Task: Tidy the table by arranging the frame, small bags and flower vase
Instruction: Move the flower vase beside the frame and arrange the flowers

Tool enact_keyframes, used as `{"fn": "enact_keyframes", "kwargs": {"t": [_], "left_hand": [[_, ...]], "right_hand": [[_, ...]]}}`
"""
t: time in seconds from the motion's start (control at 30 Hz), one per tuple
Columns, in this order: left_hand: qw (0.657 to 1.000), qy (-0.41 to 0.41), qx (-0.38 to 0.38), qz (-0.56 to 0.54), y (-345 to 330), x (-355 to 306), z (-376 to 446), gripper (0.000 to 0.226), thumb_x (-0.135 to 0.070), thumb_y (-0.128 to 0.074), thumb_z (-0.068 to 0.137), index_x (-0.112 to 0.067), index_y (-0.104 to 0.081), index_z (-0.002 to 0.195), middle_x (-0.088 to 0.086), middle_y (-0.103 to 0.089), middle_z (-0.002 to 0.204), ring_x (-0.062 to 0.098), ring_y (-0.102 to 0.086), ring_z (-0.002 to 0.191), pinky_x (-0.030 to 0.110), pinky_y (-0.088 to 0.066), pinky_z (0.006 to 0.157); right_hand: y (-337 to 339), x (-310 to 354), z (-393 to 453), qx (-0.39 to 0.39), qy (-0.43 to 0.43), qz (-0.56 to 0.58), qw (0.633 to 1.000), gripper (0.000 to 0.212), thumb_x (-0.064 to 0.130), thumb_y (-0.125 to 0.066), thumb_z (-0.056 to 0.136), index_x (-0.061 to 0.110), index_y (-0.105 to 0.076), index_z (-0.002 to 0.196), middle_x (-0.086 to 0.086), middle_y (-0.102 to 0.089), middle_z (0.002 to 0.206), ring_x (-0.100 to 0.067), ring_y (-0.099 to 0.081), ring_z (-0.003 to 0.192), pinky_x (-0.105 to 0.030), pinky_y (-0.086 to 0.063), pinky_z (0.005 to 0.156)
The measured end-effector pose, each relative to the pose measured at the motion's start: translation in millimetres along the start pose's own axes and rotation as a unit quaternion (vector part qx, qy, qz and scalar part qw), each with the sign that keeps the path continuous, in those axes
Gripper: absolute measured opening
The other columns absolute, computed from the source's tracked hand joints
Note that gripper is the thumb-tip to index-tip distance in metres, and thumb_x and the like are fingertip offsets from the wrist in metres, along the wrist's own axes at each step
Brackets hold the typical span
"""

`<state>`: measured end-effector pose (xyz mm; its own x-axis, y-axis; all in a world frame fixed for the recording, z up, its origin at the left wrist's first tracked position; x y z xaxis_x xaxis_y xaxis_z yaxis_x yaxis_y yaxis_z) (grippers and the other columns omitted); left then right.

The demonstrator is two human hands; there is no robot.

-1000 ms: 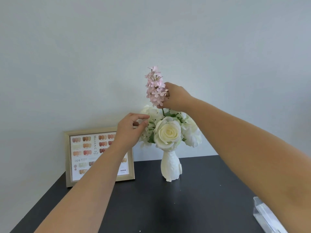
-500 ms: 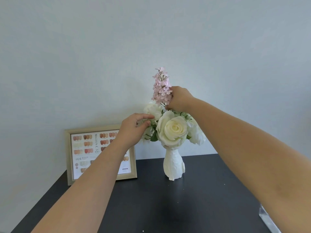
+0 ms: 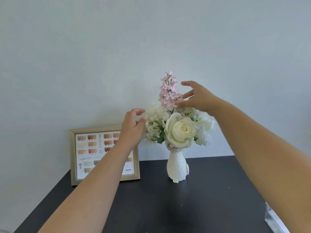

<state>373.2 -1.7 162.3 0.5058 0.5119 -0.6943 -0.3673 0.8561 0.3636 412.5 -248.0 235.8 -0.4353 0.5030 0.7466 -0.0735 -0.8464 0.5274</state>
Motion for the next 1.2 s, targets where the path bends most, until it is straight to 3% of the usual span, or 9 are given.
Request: {"fn": "enact_keyframes", "kwargs": {"t": [0.17, 0.27, 0.33, 0.5, 0.7, 0.8, 0.93, 1.03, 1.2], "left_hand": [[0.998, 0.045, -0.006, -0.031, 4, 23, 10, 0.026, -0.031, -0.043, 0.101, -0.03, -0.052, 0.125, -0.008, -0.048, 0.13, 0.001, -0.046, 0.112, 0.019, -0.036, 0.094], [0.99, 0.098, 0.04, -0.097, -14, 32, 16, 0.041, -0.043, -0.039, 0.101, -0.031, -0.046, 0.139, -0.01, -0.042, 0.142, 0.004, -0.039, 0.122, 0.028, -0.032, 0.099], [0.983, 0.118, 0.073, -0.122, -28, 30, 21, 0.048, -0.049, -0.037, 0.101, -0.032, -0.038, 0.146, -0.011, -0.036, 0.149, 0.004, -0.036, 0.127, 0.032, -0.03, 0.103], [0.977, 0.106, 0.119, -0.141, -44, 16, 32, 0.049, -0.048, -0.033, 0.102, -0.027, -0.046, 0.144, -0.004, -0.047, 0.147, 0.014, -0.042, 0.135, 0.045, -0.031, 0.114], [0.984, 0.07, 0.128, -0.099, -49, 5, 29, 0.034, -0.054, -0.029, 0.101, -0.046, -0.054, 0.121, -0.017, -0.049, 0.131, 0.003, -0.042, 0.124, 0.024, -0.03, 0.099], [0.987, 0.065, 0.118, -0.083, -48, 5, 27, 0.05, -0.056, -0.03, 0.1, -0.026, -0.054, 0.132, -0.016, -0.047, 0.131, 0.0, -0.043, 0.117, 0.011, -0.027, 0.09], [0.987, 0.08, 0.126, -0.054, -49, 14, 23, 0.059, -0.06, -0.024, 0.099, -0.022, -0.055, 0.131, -0.003, -0.054, 0.135, 0.016, -0.046, 0.126, 0.032, -0.032, 0.102], [0.983, 0.093, 0.09, -0.127, -39, 10, 19, 0.069, -0.071, -0.018, 0.091, -0.033, -0.041, 0.145, -0.003, -0.039, 0.152, 0.016, -0.034, 0.139, 0.046, -0.027, 0.114], [0.993, 0.008, 0.0, -0.118, -24, 3, -14, 0.07, -0.07, -0.017, 0.093, -0.032, -0.027, 0.151, -0.021, -0.026, 0.152, -0.009, -0.021, 0.138, 0.038, -0.017, 0.119]], "right_hand": [[48, -48, -6, -0.12, -0.071, 0.13, 0.982, 0.054, 0.033, -0.07, 0.084, 0.031, -0.049, 0.133, -0.004, -0.059, 0.124, -0.018, -0.054, 0.107, -0.038, -0.041, 0.096], [25, -87, -18, -0.061, -0.192, 0.127, 0.971, 0.045, 0.045, -0.053, 0.094, 0.026, -0.049, 0.135, -0.003, -0.052, 0.134, -0.024, -0.048, 0.107, -0.039, -0.04, 0.094], [9, -100, -26, -0.026, -0.249, 0.148, 0.957, 0.047, 0.051, -0.052, 0.092, 0.029, -0.051, 0.133, 0.002, -0.05, 0.127, -0.027, -0.051, 0.112, -0.044, -0.045, 0.095], [5, -97, -19, -0.017, -0.245, 0.164, 0.955, 0.018, 0.032, -0.061, 0.087, 0.02, -0.067, 0.097, -0.003, -0.06, 0.097, -0.024, -0.058, 0.085, -0.037, -0.047, 0.077], [5, -78, -8, -0.032, -0.176, 0.129, 0.975, 0.025, 0.028, -0.059, 0.088, 0.007, -0.069, 0.098, -0.005, -0.063, 0.086, -0.018, -0.06, 0.068, -0.031, -0.045, 0.066], [-1, -73, -7, -0.028, -0.159, 0.102, 0.982, 0.028, 0.028, -0.059, 0.089, 0.005, -0.071, 0.099, -0.007, -0.065, 0.087, -0.021, -0.061, 0.077, -0.032, -0.047, 0.069], [0, -74, -14, -0.031, -0.175, 0.091, 0.98, 0.034, 0.036, -0.053, 0.092, 0.007, -0.069, 0.099, -0.002, -0.065, 0.092, -0.021, -0.061, 0.083, -0.033, -0.046, 0.073], [19, -79, -23, -0.075, -0.158, 0.122, 0.977, 0.044, 0.05, -0.045, 0.093, 0.021, -0.063, 0.121, 0.007, -0.06, 0.125, -0.02, -0.053, 0.116, -0.043, -0.036, 0.104], [15, -106, -62, -0.206, -0.166, 0.272, 0.925, 0.052, 0.052, -0.04, 0.089, 0.032, -0.052, 0.136, 0.011, -0.047, 0.144, -0.015, -0.04, 0.133, -0.035, -0.026, 0.101]]}}
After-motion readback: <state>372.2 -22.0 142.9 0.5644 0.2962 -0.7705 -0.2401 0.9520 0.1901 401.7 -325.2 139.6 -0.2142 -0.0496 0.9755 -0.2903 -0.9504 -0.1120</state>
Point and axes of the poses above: each hand's wrist, its own z-axis towards the middle knuckle, its own y-axis out of the back of the hand, x = y × z, the point moved 8 cm from there along z, towards the middle knuckle
